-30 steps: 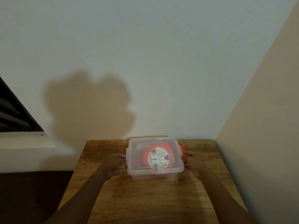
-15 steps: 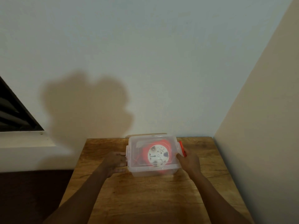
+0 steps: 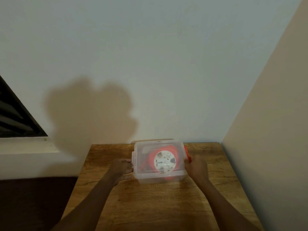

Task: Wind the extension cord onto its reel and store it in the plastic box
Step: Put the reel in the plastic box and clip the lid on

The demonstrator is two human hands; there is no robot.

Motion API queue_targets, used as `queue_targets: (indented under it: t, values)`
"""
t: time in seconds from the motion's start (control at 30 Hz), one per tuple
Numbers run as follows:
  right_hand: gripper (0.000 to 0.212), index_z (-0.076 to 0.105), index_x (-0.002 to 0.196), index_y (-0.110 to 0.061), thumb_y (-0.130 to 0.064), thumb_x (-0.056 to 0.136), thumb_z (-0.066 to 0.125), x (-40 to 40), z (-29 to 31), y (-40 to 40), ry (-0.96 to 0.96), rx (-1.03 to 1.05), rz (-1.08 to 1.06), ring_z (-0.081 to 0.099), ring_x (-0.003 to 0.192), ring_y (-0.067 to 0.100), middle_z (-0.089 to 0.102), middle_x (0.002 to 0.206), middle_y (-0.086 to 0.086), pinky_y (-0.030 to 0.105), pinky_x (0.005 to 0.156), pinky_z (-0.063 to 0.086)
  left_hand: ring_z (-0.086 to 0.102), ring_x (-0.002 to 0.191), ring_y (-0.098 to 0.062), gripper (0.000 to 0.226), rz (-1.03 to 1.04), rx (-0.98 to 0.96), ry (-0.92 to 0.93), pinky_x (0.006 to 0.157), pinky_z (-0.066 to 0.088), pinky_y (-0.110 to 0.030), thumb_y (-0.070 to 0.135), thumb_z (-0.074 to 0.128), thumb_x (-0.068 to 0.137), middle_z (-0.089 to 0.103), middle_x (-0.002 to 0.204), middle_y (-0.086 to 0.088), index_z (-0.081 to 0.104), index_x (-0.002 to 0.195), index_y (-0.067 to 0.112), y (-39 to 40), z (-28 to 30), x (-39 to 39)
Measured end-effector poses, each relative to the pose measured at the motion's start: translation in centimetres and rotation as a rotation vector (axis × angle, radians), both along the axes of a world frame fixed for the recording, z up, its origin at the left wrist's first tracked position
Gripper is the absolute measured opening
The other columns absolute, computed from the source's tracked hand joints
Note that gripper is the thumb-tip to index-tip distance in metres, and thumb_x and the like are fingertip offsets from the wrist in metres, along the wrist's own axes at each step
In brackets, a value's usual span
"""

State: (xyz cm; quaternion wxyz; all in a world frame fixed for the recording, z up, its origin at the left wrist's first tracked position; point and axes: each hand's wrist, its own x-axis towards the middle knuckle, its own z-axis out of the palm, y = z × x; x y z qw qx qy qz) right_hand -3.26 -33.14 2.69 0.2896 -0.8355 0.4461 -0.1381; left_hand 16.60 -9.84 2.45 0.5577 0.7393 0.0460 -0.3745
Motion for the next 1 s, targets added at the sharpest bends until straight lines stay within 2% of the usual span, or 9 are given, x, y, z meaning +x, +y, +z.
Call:
queue_targets:
  t: [0.07, 0.17, 0.27, 0.33, 0.47, 0.6, 0.73, 0.87, 1.0]
  values:
    - [0.015, 0.071, 0.085, -0.014, -0.022, 0.093, 0.061, 0.1, 0.3, -0.2, 0.0, -0.008, 0.018, 0.056, 0.053, 0.0, 0.063, 0.066, -0.006, 0.01, 0.045, 0.033, 0.076, 0.092, -0.035, 0.02, -0.005, -0.012, 0.002, 0.069, 0.065, -0.044, -0.004, 0.064, 0.095, 0.075, 0.107, -0.019, 0.069, 0.112, 0.004, 0.1, -0.2, 0.0]
    - [0.018, 0.07, 0.085, -0.013, -0.024, 0.095, 0.059, -0.1, -0.2, 0.0, -0.044, -0.001, 0.004, 0.058, 0.055, 0.004, 0.063, 0.066, -0.006, 0.015, 0.049, 0.042, 0.077, 0.09, -0.033, 0.02, -0.036, -0.037, 0.007, 0.067, 0.065, -0.043, -0.002, 0.063, 0.096, 0.077, 0.104, -0.018, 0.069, 0.114, 0.006, 0.2, -0.4, -0.1]
    - [0.023, 0.071, 0.097, -0.01, -0.026, 0.098, 0.054, -0.5, -1.1, 0.7, -0.115, -0.013, -0.001, 0.06, 0.058, 0.007, 0.064, 0.068, -0.005, 0.018, 0.051, 0.044, 0.079, 0.089, -0.032, 0.016, -0.086, -0.069, 0.006, 0.078, 0.065, -0.051, 0.004, 0.062, 0.098, 0.081, 0.095, -0.011, 0.071, 0.11, 0.01, 0.3, -0.5, -0.8]
    - [0.025, 0.069, 0.106, -0.012, -0.028, 0.099, 0.052, -0.7, -1.4, 1.1, -0.152, -0.04, 0.007, 0.062, 0.063, 0.007, 0.067, 0.075, -0.004, 0.02, 0.054, 0.048, 0.08, 0.086, -0.03, 0.013, -0.095, -0.105, 0.041, 0.075, 0.065, -0.048, 0.008, 0.061, 0.099, 0.082, 0.091, -0.006, 0.071, 0.103, 0.015, 0.4, -0.6, -1.4]
    - [0.025, 0.066, 0.112, -0.015, -0.029, 0.1, 0.049, -1.0, -1.8, 1.2, -0.193, -0.087, 0.044, 0.064, 0.068, 0.007, 0.069, 0.081, -0.005, 0.028, 0.061, 0.057, 0.077, 0.095, -0.03, 0.018, -0.114, -0.127, 0.103, 0.069, 0.063, -0.04, 0.009, 0.056, 0.1, 0.079, 0.106, -0.012, 0.07, 0.11, 0.014, 0.2, -0.1, -1.7]
    - [0.024, 0.066, 0.11, -0.016, -0.03, 0.1, 0.049, -1.1, -2.1, 1.3, -0.209, -0.095, 0.035, 0.063, 0.064, 0.004, 0.067, 0.076, -0.008, 0.024, 0.057, 0.055, 0.076, 0.097, -0.03, 0.016, -0.116, -0.126, 0.099, 0.079, 0.064, -0.047, 0.006, 0.059, 0.099, 0.08, 0.103, -0.012, 0.07, 0.107, 0.013, 0.3, 0.0, -1.5]
    - [0.022, 0.067, 0.106, -0.019, -0.031, 0.1, 0.05, -1.1, -2.2, 1.5, -0.225, -0.083, 0.026, 0.062, 0.063, 0.0, 0.065, 0.075, -0.013, 0.017, 0.054, 0.05, 0.068, 0.095, -0.026, 0.015, -0.039, -0.064, -0.086, 0.072, 0.059, -0.04, 0.004, 0.064, 0.097, 0.071, 0.104, -0.01, 0.07, 0.093, 0.017, 0.3, 0.0, -1.5]
    - [0.021, 0.067, 0.104, -0.02, -0.031, 0.1, 0.05, -1.2, -2.2, 1.6, -0.23, -0.077, 0.025, 0.062, 0.063, -0.001, 0.064, 0.075, -0.015, 0.014, 0.053, 0.048, 0.07, 0.092, -0.029, 0.022, -0.1, 0.022, -0.254, 0.066, 0.056, -0.033, -0.001, 0.059, 0.095, 0.073, 0.095, -0.011, 0.073, 0.085, 0.014, -0.4, 0.1, -2.0]
    - [0.02, 0.066, 0.104, -0.021, -0.03, 0.1, 0.05, -1.3, -2.1, 1.6, -0.236, -0.086, 0.027, 0.061, 0.061, -0.002, 0.063, 0.074, -0.016, 0.012, 0.051, 0.045, 0.069, 0.074, -0.023, 0.029, -0.188, 0.121, -0.405, 0.062, 0.055, -0.03, 0.002, 0.058, 0.097, 0.074, 0.083, -0.009, 0.074, 0.076, 0.015, -0.7, -0.1, -2.0]
